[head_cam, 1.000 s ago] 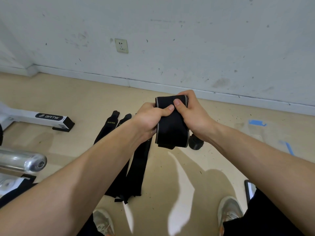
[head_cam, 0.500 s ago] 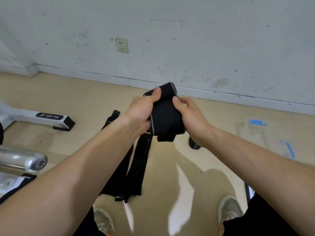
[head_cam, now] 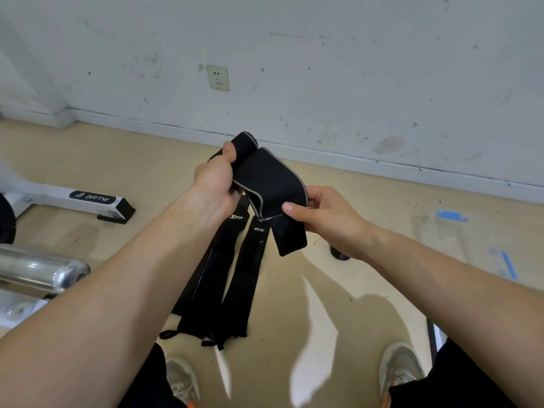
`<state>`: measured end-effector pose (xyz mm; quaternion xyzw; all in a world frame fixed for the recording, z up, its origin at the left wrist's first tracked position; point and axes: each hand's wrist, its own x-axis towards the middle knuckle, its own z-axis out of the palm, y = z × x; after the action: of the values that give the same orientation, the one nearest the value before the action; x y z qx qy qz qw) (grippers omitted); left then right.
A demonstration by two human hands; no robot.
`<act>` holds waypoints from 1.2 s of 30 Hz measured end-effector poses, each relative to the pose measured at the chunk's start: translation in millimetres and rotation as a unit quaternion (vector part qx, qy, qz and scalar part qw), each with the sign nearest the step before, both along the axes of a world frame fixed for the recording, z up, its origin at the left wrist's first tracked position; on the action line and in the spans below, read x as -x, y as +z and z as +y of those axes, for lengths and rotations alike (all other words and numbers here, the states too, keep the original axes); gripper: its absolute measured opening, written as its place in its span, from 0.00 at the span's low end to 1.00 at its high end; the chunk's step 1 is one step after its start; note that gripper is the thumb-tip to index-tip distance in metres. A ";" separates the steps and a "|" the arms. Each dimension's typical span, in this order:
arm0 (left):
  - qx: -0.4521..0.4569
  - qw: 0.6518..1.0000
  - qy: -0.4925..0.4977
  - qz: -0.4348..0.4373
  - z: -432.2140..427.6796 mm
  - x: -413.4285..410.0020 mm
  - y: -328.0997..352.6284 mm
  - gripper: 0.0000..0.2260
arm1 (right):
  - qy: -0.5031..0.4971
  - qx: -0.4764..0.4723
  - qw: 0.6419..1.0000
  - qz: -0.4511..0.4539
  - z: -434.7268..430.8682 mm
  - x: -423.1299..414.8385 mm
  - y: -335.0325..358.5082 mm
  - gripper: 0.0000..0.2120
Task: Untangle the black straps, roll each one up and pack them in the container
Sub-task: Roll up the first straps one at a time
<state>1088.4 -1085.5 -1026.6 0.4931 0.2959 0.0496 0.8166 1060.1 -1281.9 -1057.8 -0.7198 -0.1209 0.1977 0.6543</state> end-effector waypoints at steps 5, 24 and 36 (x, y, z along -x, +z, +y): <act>-0.069 0.996 0.055 0.002 5.2 -3.6 -0.3 0.13 | -0.029 0.041 0.999 0.018 -1.8 -2.2 0.7 0.12; -0.271 0.956 0.080 -0.079 -1.7 -8.2 -19.6 0.19 | -0.068 0.045 0.993 0.086 -5.8 -9.1 -2.1 0.11; -0.256 0.955 -0.075 -0.129 -34.8 11.1 -13.1 0.11 | -0.010 0.134 0.988 0.077 -12.7 -13.0 3.7 0.25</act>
<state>1077.3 -1120.2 -1039.7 0.6959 0.1275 0.1259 0.6954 1073.1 -1294.6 -1054.1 -0.7845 -0.0352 0.2604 0.5617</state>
